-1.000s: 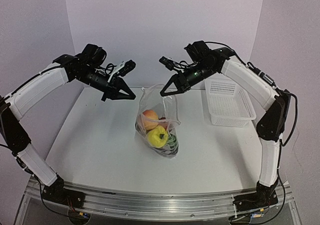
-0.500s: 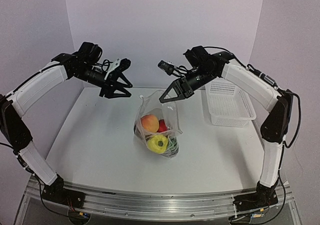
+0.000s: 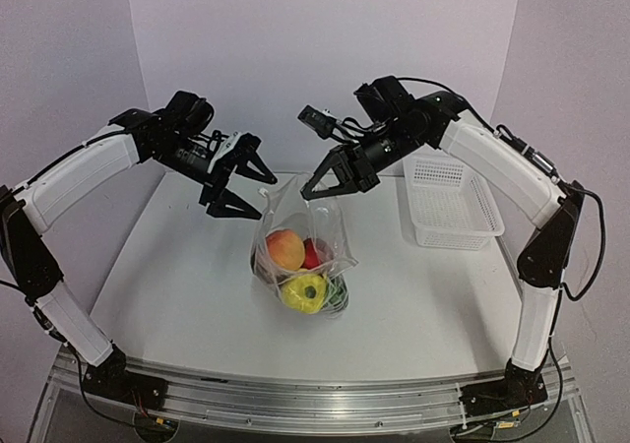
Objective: Place the food in the zip-top bag and seal the zipper
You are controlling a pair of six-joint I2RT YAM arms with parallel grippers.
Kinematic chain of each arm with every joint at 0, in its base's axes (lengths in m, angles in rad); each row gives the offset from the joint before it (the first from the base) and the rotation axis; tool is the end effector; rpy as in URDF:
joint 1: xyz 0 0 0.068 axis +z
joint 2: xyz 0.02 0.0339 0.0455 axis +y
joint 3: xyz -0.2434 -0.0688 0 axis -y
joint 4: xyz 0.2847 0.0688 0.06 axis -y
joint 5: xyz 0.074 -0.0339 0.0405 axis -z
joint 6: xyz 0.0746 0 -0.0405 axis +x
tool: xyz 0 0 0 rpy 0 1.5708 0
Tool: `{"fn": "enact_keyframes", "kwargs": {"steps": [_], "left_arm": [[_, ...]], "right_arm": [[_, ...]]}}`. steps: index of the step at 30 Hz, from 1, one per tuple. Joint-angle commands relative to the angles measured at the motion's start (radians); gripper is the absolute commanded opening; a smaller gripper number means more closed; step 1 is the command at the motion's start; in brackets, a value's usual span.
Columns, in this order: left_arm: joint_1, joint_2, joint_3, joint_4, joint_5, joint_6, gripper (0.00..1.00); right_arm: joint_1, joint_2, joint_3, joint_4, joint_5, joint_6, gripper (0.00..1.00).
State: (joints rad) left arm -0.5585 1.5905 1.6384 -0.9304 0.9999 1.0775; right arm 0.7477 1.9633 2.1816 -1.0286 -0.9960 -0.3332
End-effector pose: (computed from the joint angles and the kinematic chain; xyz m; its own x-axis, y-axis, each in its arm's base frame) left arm 0.2881 -0.2540 0.3421 0.3413 0.3480 -0.8732 0.9271 -0.2776 0.2518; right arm 0.2925 0.3567 0.3756 -0.2424 -0.4673 -0.8503 -0.9240 -0.1561 0.3492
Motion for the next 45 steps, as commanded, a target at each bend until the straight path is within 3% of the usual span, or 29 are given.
{"fn": "enact_keyframes", "kwargs": {"steps": [1, 8, 10, 14, 19, 20, 27, 32, 34, 36, 42, 43, 45], "left_arm": [[-0.017, -0.031, -0.023, -0.096, 0.079, 0.082, 0.79], [-0.048, -0.011, 0.000, -0.012, 0.115, -0.052, 0.79], [-0.052, -0.018, -0.018, -0.015, 0.119, -0.057, 0.74], [-0.056, -0.029, -0.044, 0.008, 0.122, -0.082, 0.48], [-0.057, -0.023, -0.015, 0.019, 0.107, -0.135, 0.04], [-0.056, -0.026, -0.016, 0.016, 0.107, -0.138, 0.01], [-0.057, -0.055, -0.029, 0.036, 0.073, -0.232, 0.00], [-0.057, -0.095, -0.094, 0.211, -0.138, -0.475, 0.00], [-0.057, -0.101, -0.108, 0.246, -0.226, -0.576, 0.00], [-0.057, -0.107, -0.119, 0.252, -0.288, -0.642, 0.00], [-0.058, -0.127, -0.134, 0.249, -0.359, -0.725, 0.00], [-0.059, -0.127, -0.131, 0.245, -0.368, -0.730, 0.00], [-0.060, -0.126, -0.128, 0.235, -0.386, -0.737, 0.00]], "right_arm": [[0.010, -0.032, 0.067, 0.021, -0.069, -0.023, 0.00], [0.031, -0.005, 0.105, 0.027, -0.071, -0.027, 0.00], [0.032, -0.010, 0.096, 0.033, -0.068, -0.039, 0.00], [0.032, -0.004, 0.093, 0.051, -0.080, -0.035, 0.00], [0.030, 0.001, 0.088, 0.058, -0.083, -0.032, 0.00], [0.028, 0.000, 0.086, 0.058, -0.084, -0.032, 0.00], [0.007, 0.005, 0.052, 0.062, -0.081, -0.023, 0.00], [-0.018, 0.001, -0.022, 0.064, 0.066, -0.002, 0.00], [-0.021, 0.001, -0.049, 0.065, 0.170, 0.018, 0.06], [-0.021, 0.004, -0.057, 0.067, 0.242, 0.057, 0.19], [-0.020, -0.030, -0.015, 0.075, 0.416, 0.155, 0.78], [-0.017, -0.048, -0.015, 0.084, 0.453, 0.154, 0.84], [0.009, -0.102, -0.048, 0.124, 0.545, 0.106, 0.87]]}}
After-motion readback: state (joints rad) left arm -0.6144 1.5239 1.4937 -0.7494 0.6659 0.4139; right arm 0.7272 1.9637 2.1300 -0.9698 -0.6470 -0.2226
